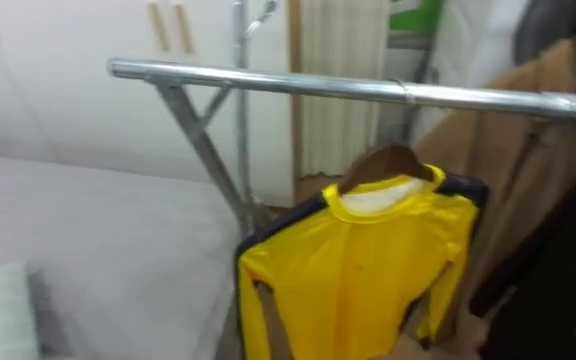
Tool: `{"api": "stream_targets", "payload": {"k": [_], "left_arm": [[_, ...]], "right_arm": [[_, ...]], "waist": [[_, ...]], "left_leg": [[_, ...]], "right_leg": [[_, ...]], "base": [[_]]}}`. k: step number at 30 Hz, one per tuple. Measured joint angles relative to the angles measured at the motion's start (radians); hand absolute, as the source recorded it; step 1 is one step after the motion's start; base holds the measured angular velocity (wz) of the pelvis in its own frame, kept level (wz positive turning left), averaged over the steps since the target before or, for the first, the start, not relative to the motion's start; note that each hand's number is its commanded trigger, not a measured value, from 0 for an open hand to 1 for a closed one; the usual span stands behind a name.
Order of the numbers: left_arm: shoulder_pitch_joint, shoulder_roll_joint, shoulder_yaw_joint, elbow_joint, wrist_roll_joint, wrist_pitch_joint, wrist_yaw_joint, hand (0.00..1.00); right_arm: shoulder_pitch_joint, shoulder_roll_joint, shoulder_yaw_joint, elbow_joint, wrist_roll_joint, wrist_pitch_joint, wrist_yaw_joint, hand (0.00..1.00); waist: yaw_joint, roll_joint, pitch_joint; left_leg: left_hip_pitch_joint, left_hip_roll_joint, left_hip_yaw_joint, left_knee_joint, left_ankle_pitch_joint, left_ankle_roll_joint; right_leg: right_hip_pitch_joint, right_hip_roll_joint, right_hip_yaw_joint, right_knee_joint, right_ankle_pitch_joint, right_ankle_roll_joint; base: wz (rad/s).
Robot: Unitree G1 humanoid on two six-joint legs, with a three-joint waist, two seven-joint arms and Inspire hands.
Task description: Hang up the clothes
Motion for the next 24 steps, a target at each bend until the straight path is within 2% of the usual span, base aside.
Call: {"api": "stream_targets", "payload": {"k": [1, 2, 3, 4, 5, 6, 7, 10, 11, 12, 13, 15, 17, 18, 19, 20, 21, 22, 23, 24], "left_arm": [[0.001, 0.0, 0.005, -0.01, -0.001, 0.001, -0.011, 0.0], [0.002, 0.0, 0.008, -0.014, -0.001, 0.001, -0.021, 0.0], [0.003, -0.001, 0.01, -0.014, -0.001, 0.004, -0.028, 0.0], [-0.007, -0.002, 0.015, -0.016, 0.0, 0.01, -0.036, 0.0], [-0.008, -0.002, 0.015, -0.017, 0.001, 0.013, -0.046, 0.0], [-0.008, -0.002, 0.015, -0.016, 0.004, 0.015, -0.049, 0.0], [-0.01, -0.002, 0.015, -0.014, 0.015, 0.018, -0.05, 0.0], [-0.009, -0.003, 0.022, -0.017, 0.035, 0.024, -0.046, 0.0], [-0.011, -0.004, 0.022, -0.02, 0.039, 0.024, -0.046, 0.0], [-0.012, -0.005, 0.022, -0.02, 0.041, 0.024, -0.046, 0.0], [-0.012, -0.006, 0.022, -0.02, 0.053, 0.024, -0.045, 0.0], [-0.012, -0.006, 0.022, -0.02, 0.059, 0.024, -0.046, 0.0], [-0.018, -0.007, 0.019, -0.019, 0.06, 0.023, -0.046, 0.0], [-0.026, -0.007, 0.017, -0.011, 0.058, 0.023, -0.046, 0.0], [-0.029, -0.007, 0.008, -0.009, 0.057, 0.023, -0.047, 0.0], [-0.028, -0.008, 0.003, -0.007, 0.059, 0.023, -0.048, 0.0], [-0.028, -0.008, 0.004, -0.005, 0.06, 0.023, -0.048, 0.0], [-0.028, -0.006, 0.007, 0.0, 0.065, 0.022, -0.046, 0.0], [-0.027, -0.004, 0.007, 0.006, 0.065, 0.022, -0.046, 0.0], [-0.026, -0.004, 0.007, 0.01, 0.065, 0.022, -0.046, 0.0]], "right_arm": [[-0.007, -0.001, -0.022, 0.0, -0.002, 0.0, 0.003, 0.0], [-0.016, -0.003, -0.037, 0.0, -0.004, 0.001, 0.004, 0.0], [-0.018, -0.007, -0.038, -0.001, -0.003, 0.0, 0.002, 0.0], [-0.019, -0.018, -0.04, -0.002, -0.003, 0.0, -0.002, 0.0], [-0.019, -0.026, -0.044, -0.002, -0.003, 0.002, -0.017, 0.0], [-0.02, -0.027, -0.049, -0.002, -0.002, 0.002, -0.024, 0.0], [-0.02, -0.027, -0.058, -0.002, 0.0, 0.002, -0.038, 0.0], [-0.023, -0.025, -0.067, -0.004, 0.006, 0.004, -0.061, 0.0], [-0.021, -0.025, -0.075, -0.004, 0.007, 0.004, -0.067, 0.0], [-0.023, -0.026, -0.077, -0.004, 0.007, 0.004, -0.071, 0.0], [-0.027, -0.028, -0.079, -0.002, 0.007, 0.003, -0.076, 0.0], [-0.038, -0.029, -0.081, 0.014, 0.007, 0.0, -0.082, 0.0], [-0.04, -0.028, -0.082, 0.023, 0.005, 0.002, -0.094, 0.0], [-0.036, -0.028, -0.08, 0.024, 0.006, 0.002, -0.104, 0.0], [-0.031, -0.03, -0.079, 0.026, 0.006, 0.003, -0.114, 0.0], [-0.027, -0.031, -0.078, 0.026, 0.007, 0.006, -0.124, 0.0], [-0.027, -0.03, -0.077, 0.026, 0.006, 0.009, -0.128, 0.0], [-0.026, -0.028, -0.076, 0.026, 0.002, 0.011, -0.129, 0.0], [-0.021, -0.028, -0.078, 0.026, -0.004, 0.011, -0.13, 0.0], [-0.015, -0.028, -0.08, 0.026, -0.006, 0.011, -0.13, 0.0]], "waist": [[0.002, -0.002, 0.0009], [0.005, -0.005, 0.0039], [0.005, -0.008, 0.0058], [0.0, -0.001, 0.0108], [0.002, 0.007, 0.0082], [0.001, 0.009, 0.0072], [-0.005, 0.011, 0.0068], [-0.025, 0.014, 0.0059], [-0.027, 0.013, 0.0033], [-0.027, 0.011, 0.0039], [-0.023, 0.009, 0.0047], [-0.023, 0.01, 0.0019], [-0.023, 0.014, -0.0005], [-0.025, 0.015, -0.0027], [-0.026, 0.018, -0.0049], [-0.024, 0.023, -0.0112], [-0.025, 0.025, -0.0123], [-0.031, 0.026, -0.0134], [-0.055, 0.025, -0.0125], [-0.071, 0.022, -0.0125]], "left_leg": [[-0.017, 0.006, 0.053, 0.012, 0.011, 0.003], [-0.033, 0.017, 0.114, 0.05, 0.011, 0.004], [-0.045, 0.024, 0.147, 0.079, 0.006, 0.012], [-0.052, 0.039, 0.211, 0.138, -0.011, 0.026], [-0.051, 0.045, 0.251, 0.172, -0.027, 0.039], [-0.048, 0.046, 0.263, 0.176, -0.031, 0.045], [-0.039, 0.045, 0.275, 0.171, -0.034, 0.046], [-0.027, 0.042, 0.287, 0.132, -0.042, 0.039], [-0.027, 0.04, 0.289, 0.121, -0.041, 0.038], [-0.026, 0.037, 0.288, 0.115, -0.041, 0.038], [-0.022, 0.03, 0.286, 0.099, -0.033, 0.041], [-0.024, 0.026, 0.287, 0.092, -0.024, 0.045], [-0.029, 0.027, 0.285, 0.095, -0.023, 0.045], [-0.032, 0.021, 0.27, 0.098, -0.024, 0.047], [-0.037, 0.01, 0.244, 0.091, -0.024, 0.058], [-0.04, 0.008, 0.215, 0.086, -0.029, 0.066], [-0.042, 0.001, 0.188, 0.082, -0.028, 0.068], [-0.042, -0.014, 0.148, 0.068, -0.019, 0.075], [-0.045, -0.033, 0.097, 0.057, -0.006, 0.086], [-0.046, -0.047, 0.064, 0.053, 0.0, 0.092]], "right_leg": [[0.002, -0.02, -0.051, 0.006, -0.016, 0.006], [0.002, -0.04, -0.1, 0.019, -0.03, 0.003], [0.002, -0.049, -0.125, 0.026, -0.039, 0.0], [0.015, -0.064, -0.181, 0.035, -0.054, 0.002], [0.018, -0.08, -0.225, 0.051, -0.072, 0.007], [0.019, -0.087, -0.249, 0.054, -0.079, 0.012], [0.026, -0.096, -0.296, 0.052, -0.085, 0.019], [0.046, -0.112, -0.403, 0.047, -0.093, 0.021], [0.053, -0.118, -0.425, 0.048, -0.099, 0.027], [0.055, -0.122, -0.436, 0.049, -0.101, 0.031], [0.063, -0.133, -0.465, 0.05, -0.102, 0.032], [0.071, -0.149, -0.506, 0.051, -0.106, 0.039], [0.08, -0.165, -0.544, 0.061, -0.112, 0.052], [0.087, -0.182, -0.571, 0.077, -0.122, 0.069], [0.103, -0.197, -0.594, 0.094, -0.13, 0.091], [0.109, -0.208, -0.603, 0.113, -0.131, 0.12], [0.111, -0.21, -0.6, 0.12, -0.131, 0.134], [0.122, -0.21, -0.58, 0.124, -0.128, 0.139], [0.136, -0.207, -0.485, 0.122, -0.123, 0.144], [0.147, -0.201, -0.415, 0.114, -0.123, 0.145]], "base": [[1.35], [1.3], [1.37], [1.41], [1.41], [1.3], [1.26], [1.16], [1.0], [0.75], [0.52], [0.49], [0.57], [0.74], [0.85], [0.69], [0.71], [1.04], [1.28], [1.69]]}}
